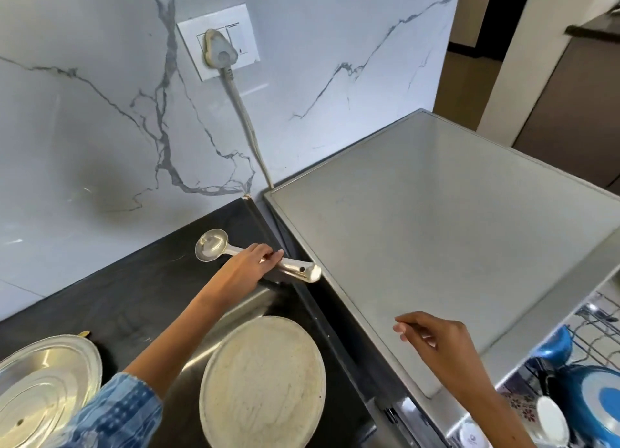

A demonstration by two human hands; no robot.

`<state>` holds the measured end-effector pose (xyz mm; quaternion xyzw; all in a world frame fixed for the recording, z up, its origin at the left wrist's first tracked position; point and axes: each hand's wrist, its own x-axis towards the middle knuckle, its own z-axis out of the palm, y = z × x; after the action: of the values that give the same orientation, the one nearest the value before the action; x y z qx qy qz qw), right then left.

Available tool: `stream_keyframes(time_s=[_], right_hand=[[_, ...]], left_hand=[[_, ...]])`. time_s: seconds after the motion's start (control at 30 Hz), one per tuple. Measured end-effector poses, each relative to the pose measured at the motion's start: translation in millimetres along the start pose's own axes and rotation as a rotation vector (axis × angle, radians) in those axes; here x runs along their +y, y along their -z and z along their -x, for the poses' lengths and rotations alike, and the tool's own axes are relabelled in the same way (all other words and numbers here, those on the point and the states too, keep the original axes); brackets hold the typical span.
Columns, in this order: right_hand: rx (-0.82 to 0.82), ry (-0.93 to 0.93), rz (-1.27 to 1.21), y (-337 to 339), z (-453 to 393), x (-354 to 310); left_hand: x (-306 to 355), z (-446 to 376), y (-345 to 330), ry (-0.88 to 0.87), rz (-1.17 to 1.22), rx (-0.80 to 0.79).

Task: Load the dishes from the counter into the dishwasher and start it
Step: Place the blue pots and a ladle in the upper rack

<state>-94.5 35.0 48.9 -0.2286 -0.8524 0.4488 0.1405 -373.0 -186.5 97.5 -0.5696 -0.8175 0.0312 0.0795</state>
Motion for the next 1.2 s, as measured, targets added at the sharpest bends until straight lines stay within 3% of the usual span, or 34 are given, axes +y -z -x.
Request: stream_keyframes(time_s=[0.2, 0.37, 0.5, 0.67, 0.77, 0.97, 1.07, 1.2], right_hand=[[0.085, -0.001, -0.005, 65, 33, 41], [0.199, -0.075, 0.073, 165, 88, 99], [0.299, -0.194, -0.003, 248, 143, 151], [0.364, -0.384, -0.322, 299, 171, 206], [0.260, -0.537, -0.533, 301, 155, 242], [0.124, -0.524, -0.581, 286, 101, 312], [0.193, -0.524, -0.482, 277, 88, 340], [0.471, -0.560, -0.636, 278, 82, 368]], left_hand=[[103, -33, 27, -0.115, 0.095, 0.127], [251, -84, 49, -0.243, 0.229, 0.218], [387, -121, 69, -0.443, 0.319, 0.271], [506, -157, 32, -0.825, 0.335, 0.380], [551, -169, -13, -1.057, 0.244, 0.356], [598, -188, -104, -1.376, 0.153, 0.223], [608, -192, -127, -1.403, 0.162, 0.157], [601, -194, -148, -1.192, 0.226, 0.228]])
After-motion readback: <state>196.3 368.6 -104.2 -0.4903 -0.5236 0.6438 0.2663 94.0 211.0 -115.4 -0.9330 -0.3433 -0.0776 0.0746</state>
